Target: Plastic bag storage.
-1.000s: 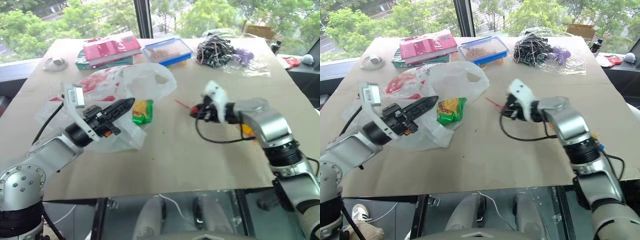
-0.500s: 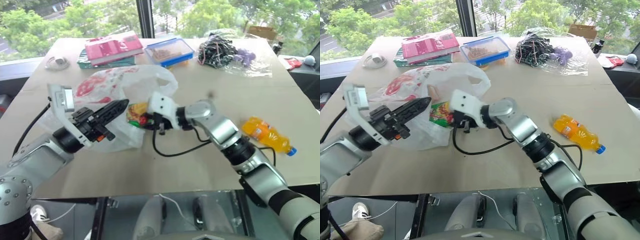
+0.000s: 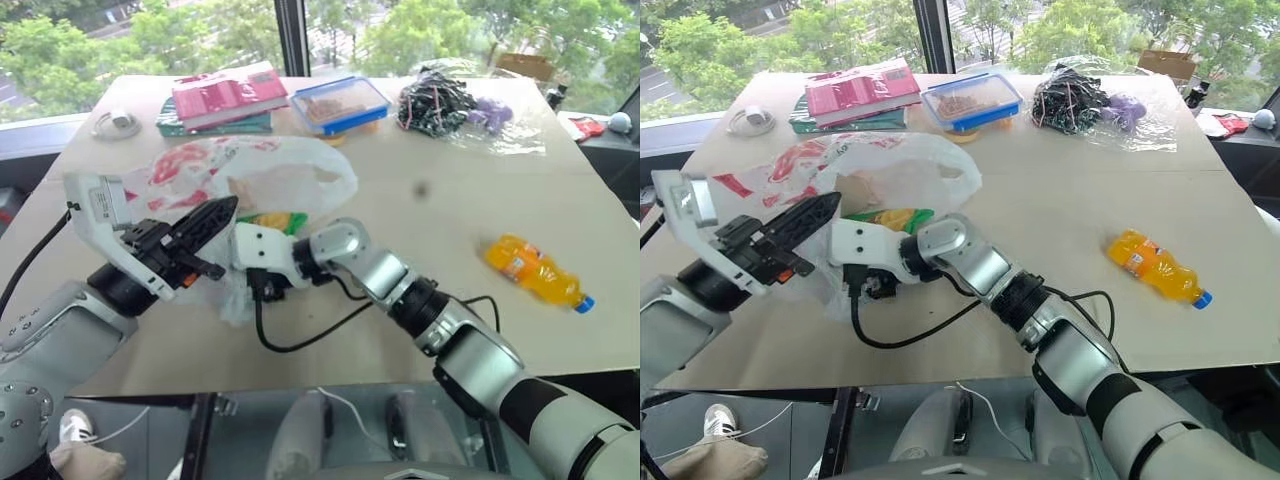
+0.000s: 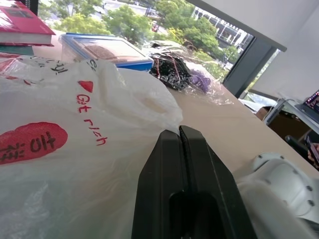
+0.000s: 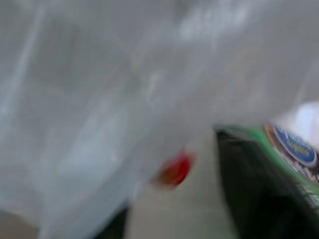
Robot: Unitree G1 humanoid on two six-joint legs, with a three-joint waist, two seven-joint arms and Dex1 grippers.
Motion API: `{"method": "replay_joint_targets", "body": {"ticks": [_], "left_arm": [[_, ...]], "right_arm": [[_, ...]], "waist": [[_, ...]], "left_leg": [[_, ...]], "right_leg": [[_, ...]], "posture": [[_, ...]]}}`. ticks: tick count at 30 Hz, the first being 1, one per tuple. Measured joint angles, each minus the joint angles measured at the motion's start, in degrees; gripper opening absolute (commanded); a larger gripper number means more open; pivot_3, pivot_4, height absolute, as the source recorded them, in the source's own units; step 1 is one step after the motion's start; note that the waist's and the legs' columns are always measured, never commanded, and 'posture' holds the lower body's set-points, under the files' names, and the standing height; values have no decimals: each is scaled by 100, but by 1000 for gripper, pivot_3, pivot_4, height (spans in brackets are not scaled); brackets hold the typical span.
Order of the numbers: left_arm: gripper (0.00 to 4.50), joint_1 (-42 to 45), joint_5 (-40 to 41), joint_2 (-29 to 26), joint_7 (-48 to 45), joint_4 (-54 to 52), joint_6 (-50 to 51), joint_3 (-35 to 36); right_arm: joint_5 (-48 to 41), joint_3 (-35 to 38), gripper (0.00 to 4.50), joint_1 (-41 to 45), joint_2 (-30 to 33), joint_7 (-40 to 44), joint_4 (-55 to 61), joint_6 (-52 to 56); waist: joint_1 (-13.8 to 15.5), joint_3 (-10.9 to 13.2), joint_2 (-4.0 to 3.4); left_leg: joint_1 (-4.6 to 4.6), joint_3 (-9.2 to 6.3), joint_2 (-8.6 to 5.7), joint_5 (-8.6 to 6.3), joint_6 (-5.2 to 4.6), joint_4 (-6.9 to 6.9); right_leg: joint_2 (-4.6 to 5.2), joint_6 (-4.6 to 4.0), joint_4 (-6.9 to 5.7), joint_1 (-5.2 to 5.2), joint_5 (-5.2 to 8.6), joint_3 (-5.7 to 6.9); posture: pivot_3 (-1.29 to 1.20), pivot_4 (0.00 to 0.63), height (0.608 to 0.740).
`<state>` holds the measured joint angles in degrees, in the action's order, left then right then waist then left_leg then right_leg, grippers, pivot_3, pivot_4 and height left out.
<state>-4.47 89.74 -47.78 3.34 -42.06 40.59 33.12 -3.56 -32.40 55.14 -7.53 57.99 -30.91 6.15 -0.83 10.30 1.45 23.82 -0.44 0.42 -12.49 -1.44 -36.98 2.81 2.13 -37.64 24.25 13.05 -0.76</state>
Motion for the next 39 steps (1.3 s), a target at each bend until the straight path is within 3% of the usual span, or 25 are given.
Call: {"method": "replay_joint_targets", "body": {"ticks": [1,3,8,13,19,24,30,33,35,36,39], "left_arm": [[0,-8,3,2,22,-14,-17,-3],[0,-7,4,12,33,-10,-87,-4],[0,178,15,14,-27,128,-138,-248],[0,791,-162,36,-316,595,-141,-679],[0,1091,-369,272,-642,986,-96,-1137],[0,1740,-606,315,-1169,1535,109,-1596],[0,2234,-933,495,-1548,1980,293,-1909],[0,2259,-990,526,-1583,2024,317,-1957],[0,2292,-1097,589,-1642,2043,394,-2022],[0,2340,-1154,639,-1692,2062,418,-2029],[0,2396,-1209,692,-1719,2069,444,-2028]], "right_arm": [[-11,94,4447,0,4,-29,-4,-6],[-78,301,4447,-5,64,-24,199,18],[-454,711,4447,-504,932,232,1691,735],[-623,1357,4447,-1105,1825,-218,3084,1856],[-908,2160,4447,-1553,2479,-840,4306,3035],[-1450,3164,4447,-2171,3308,-1231,5554,4280],[-1219,4306,4447,-3964,5404,-1290,6389,4746],[-1008,4528,4447,-4458,5760,-1316,6389,4733],[-637,4886,4447,-5325,6091,-1421,6377,4686],[-620,5250,4447,-5759,5938,-1498,6415,4888],[-656,5444,4447,-5851,5866,-1600,6349,5039]], "waist": [[0,0,-1],[1,0,0],[49,-2,2],[27,0,-1],[7,1,-2],[116,2,-3],[166,2,-3],[161,2,-3],[128,2,-2],[119,2,-2],[115,1,-2]], "left_leg": [[0,-1,1,0,1,2],[-2,-3,2,1,2,7],[0,-6,-7,1,0,8],[-2,-1,-5,2,0,8],[-2,4,-4,1,-1,11],[5,1,-9,2,-3,7],[6,18,-8,-5,-13,7],[7,22,-6,-5,-14,8],[-1,22,-3,-5,-14,7],[-4,22,0,-5,-14,5],[-6,20,4,-5,-15,-15]], "right_leg": [[-1,0,-1,1,0,1],[-2,1,-1,1,-1,3],[10,1,3,-4,0,10],[0,4,-2,-1,-2,9],[-2,21,-1,0,-12,0],[1,21,6,-3,-10,10],[2,9,40,-20,-1,11],[1,10,46,-20,-1,8],[-7,13,46,-20,-2,-5],[-10,14,43,-20,-2,-6],[-12,24,27,-25,10,-5]], "posture": [[0,150,740],[0,150,740],[0,150,740],[0,150,740],[0,150,740],[0,150,740],[0,150,740],[0,150,740],[0,150,740],[0,150,740],[0,150,740]]}}
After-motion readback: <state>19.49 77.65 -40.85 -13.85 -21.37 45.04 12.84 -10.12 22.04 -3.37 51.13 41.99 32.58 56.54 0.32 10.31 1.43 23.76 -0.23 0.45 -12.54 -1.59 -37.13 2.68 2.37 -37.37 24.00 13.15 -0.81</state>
